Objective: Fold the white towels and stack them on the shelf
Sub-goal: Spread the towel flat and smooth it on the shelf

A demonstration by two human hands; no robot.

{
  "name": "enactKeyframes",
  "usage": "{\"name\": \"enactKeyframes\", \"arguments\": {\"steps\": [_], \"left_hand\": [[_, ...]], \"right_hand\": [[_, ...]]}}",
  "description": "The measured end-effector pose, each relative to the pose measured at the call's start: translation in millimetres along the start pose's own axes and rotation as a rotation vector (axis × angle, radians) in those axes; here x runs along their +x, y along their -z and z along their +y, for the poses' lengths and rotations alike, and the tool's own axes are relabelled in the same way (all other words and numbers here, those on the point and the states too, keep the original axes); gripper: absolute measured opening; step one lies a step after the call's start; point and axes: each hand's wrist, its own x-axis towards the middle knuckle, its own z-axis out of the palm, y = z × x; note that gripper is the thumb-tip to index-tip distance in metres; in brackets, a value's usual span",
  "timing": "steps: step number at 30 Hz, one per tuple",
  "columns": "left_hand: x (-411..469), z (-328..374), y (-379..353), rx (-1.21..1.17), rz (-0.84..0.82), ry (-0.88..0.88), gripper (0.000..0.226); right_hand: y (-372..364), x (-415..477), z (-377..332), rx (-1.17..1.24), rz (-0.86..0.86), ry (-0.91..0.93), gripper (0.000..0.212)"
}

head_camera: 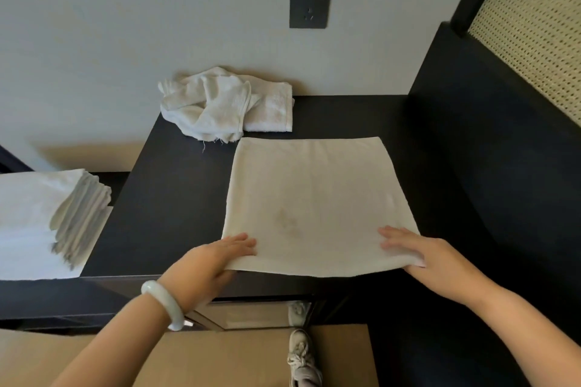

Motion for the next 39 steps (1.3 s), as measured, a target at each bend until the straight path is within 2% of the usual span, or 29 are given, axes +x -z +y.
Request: {"name": "enactKeyframes", "arguments": {"steps": [2, 4, 7, 9, 12, 14, 16, 19, 23, 26, 28, 32, 36, 39], "left_hand": [[0, 0, 16, -0.086, -0.051, 0.082, 0.036], [5, -2, 36, -0.203, -0.118, 0.125, 0.018], [21, -10, 72, -0.395, -0.333, 0.134, 0.016], [39, -16, 91, -0.530, -0.356, 0.175, 0.017], [71, -29, 98, -0.769, -0.120, 0.368, 0.019], [89, -35, 88, -0.828, 0.016, 0.475, 0.016], [100, -38, 72, -0.764, 0.099, 0.550, 0.017], [108, -38, 56, -0.661, 0.287, 0.601, 0.009], [103, -35, 44, -0.587, 0.479, 0.637, 0.020], [97, -38, 42, -0.570, 0.606, 0.679, 0.022], [101, -42, 43, -0.532, 0.648, 0.725, 0.021], [116, -45, 38, -0.518, 0.559, 0.790, 0.022], [117, -41, 28, -0.478, 0.573, 0.815, 0.026], [117, -39, 28, -0.462, 0.589, 0.815, 0.025]], "right_hand": [[15, 5, -10, 0.088, 0.019, -0.084, 0.038], [36, 13, -21, 0.091, -0.031, -0.133, 0.028], [67, 30, -37, 0.132, -0.199, -0.188, 0.022], [81, 51, -47, 0.215, -0.207, -0.216, 0.019], [83, 94, -51, 0.293, 0.017, -0.298, 0.018], [74, 118, -48, 0.285, 0.112, -0.382, 0.029], [65, 132, -41, 0.274, 0.128, -0.442, 0.036], [57, 142, -35, 0.271, 0.223, -0.472, 0.023], [53, 144, -31, 0.268, 0.296, -0.436, 0.010], [61, 153, -27, 0.270, 0.346, -0.373, 0.014], [62, 167, -28, 0.238, 0.413, -0.333, 0.016], [34, 196, -18, 0.093, 0.421, -0.288, 0.017], [9, 196, -7, -0.132, 0.526, -0.247, 0.008], [5, 192, -8, -0.101, 0.615, -0.249, 0.010]]}}
